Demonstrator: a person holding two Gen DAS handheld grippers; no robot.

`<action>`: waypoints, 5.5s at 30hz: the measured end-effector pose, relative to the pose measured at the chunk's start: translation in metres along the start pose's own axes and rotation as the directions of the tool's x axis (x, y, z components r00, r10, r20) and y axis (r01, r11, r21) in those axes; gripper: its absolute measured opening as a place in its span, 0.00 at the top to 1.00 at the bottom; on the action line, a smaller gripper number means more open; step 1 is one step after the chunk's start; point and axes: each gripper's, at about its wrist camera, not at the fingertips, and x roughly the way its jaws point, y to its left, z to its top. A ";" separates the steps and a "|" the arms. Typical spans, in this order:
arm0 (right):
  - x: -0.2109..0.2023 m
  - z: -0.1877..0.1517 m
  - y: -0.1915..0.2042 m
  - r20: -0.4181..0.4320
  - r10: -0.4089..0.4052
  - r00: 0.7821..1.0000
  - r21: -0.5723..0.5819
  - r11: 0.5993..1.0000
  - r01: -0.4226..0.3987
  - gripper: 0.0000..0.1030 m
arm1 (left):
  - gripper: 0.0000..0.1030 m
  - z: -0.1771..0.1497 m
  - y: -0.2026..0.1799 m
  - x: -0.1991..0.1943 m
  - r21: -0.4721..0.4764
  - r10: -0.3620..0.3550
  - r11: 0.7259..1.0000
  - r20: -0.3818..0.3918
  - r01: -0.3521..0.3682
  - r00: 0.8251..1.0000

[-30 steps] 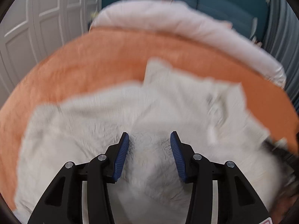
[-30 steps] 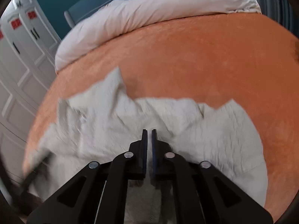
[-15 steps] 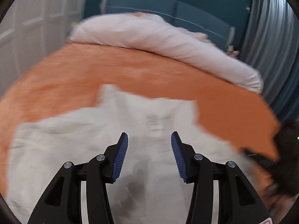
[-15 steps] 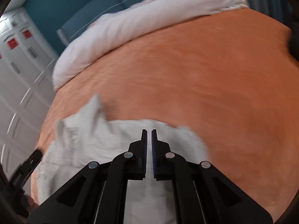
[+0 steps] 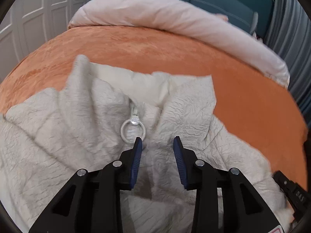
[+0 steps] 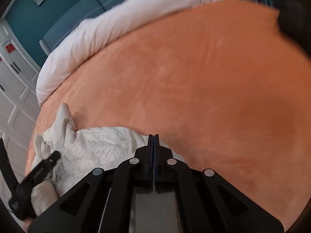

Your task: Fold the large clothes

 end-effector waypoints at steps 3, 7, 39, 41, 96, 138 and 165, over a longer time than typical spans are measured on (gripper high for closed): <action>-0.060 -0.014 0.005 0.056 0.086 0.995 -0.093 0.992 -0.080 0.95 | 0.51 0.001 0.029 -0.054 0.016 0.005 1.000 0.078 -0.007 0.997; -0.144 -0.051 0.001 0.061 0.232 0.971 -0.203 0.955 -0.215 0.80 | 0.44 -0.025 0.080 -0.144 0.107 0.036 0.993 0.161 -0.054 0.986; -0.303 -0.276 -0.089 -0.439 0.119 0.891 -0.214 0.949 -0.232 0.44 | 0.27 -0.300 0.291 -0.352 -0.385 0.027 0.918 -0.172 -0.092 0.985; -0.300 -0.273 -0.094 -0.442 0.120 0.889 -0.190 0.956 -0.223 0.64 | 0.54 -0.298 0.287 -0.349 -0.373 -0.018 0.927 -0.168 -0.046 0.986; -0.387 -0.181 -0.046 0.418 0.051 0.907 -0.579 0.784 0.223 0.36 | 0.46 -0.185 0.189 -0.344 -0.079 0.070 0.995 0.142 -0.059 0.987; -0.023 -0.077 0.068 0.145 0.163 0.976 -0.367 0.925 -0.100 0.79 | 0.28 -0.032 0.185 -0.061 -0.072 0.175 0.984 0.203 -0.163 0.963; -0.070 -0.144 0.133 0.109 0.231 0.967 -0.545 0.827 -0.136 0.74 | 0.27 -0.060 0.098 -0.097 0.044 0.171 0.982 0.208 -0.184 0.963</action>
